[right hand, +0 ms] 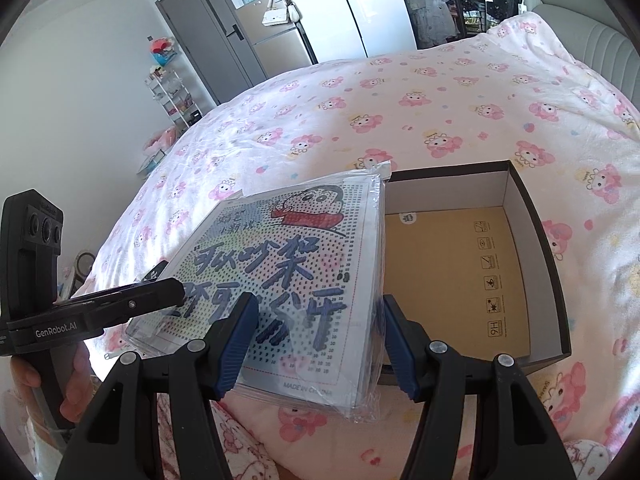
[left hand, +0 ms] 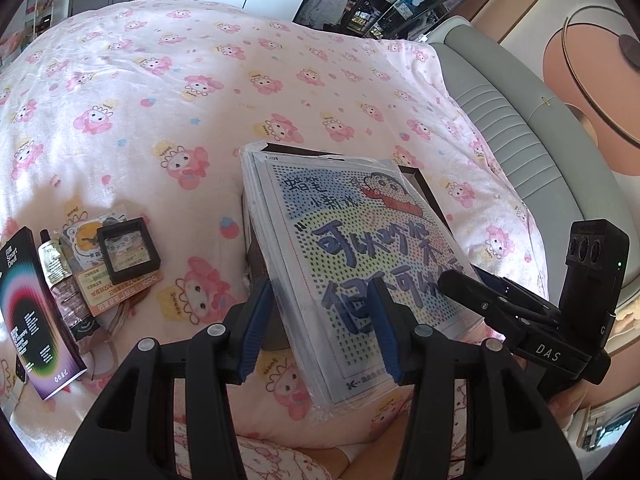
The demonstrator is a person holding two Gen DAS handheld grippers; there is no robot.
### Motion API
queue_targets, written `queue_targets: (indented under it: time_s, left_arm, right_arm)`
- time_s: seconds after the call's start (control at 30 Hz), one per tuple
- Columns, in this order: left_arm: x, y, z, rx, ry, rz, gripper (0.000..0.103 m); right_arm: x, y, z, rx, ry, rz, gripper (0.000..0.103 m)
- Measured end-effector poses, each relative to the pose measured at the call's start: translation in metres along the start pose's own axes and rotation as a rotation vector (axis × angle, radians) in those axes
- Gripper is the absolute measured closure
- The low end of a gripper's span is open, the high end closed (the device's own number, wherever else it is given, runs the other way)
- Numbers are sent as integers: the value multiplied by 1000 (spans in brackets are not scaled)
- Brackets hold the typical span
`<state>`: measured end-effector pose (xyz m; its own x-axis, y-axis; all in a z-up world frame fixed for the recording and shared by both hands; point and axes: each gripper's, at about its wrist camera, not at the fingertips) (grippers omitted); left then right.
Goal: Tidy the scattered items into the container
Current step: 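Carry the held bead-art bag with the right gripper over the open black box, then lower the bead-art bag into the box beside the GLASS PRO package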
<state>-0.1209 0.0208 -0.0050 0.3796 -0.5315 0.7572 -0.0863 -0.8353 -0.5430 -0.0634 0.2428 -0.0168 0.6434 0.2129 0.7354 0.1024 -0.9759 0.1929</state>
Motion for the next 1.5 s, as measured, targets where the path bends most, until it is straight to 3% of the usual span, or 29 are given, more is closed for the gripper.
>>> queue_targets:
  time_s: [0.87,1.5]
  left_arm:
    - [-99,-91,-16,-119,135,65,54]
    - [-150,-53,-11,-33,221,38,54]
  right_arm:
    - [27,-104,14,-138,-5,152,45]
    - [-26,-121,23,-120,108,156,45]
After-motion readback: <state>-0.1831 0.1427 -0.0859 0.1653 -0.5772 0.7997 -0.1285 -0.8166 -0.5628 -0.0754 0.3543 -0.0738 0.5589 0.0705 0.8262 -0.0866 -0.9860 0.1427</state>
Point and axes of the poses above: each gripper's, at about its wrist camera, not at the fingertips, and x roughly against the way its jaws point, y to its left, z to its underside, and after that the axes turned 13 degrees about x, right-handed
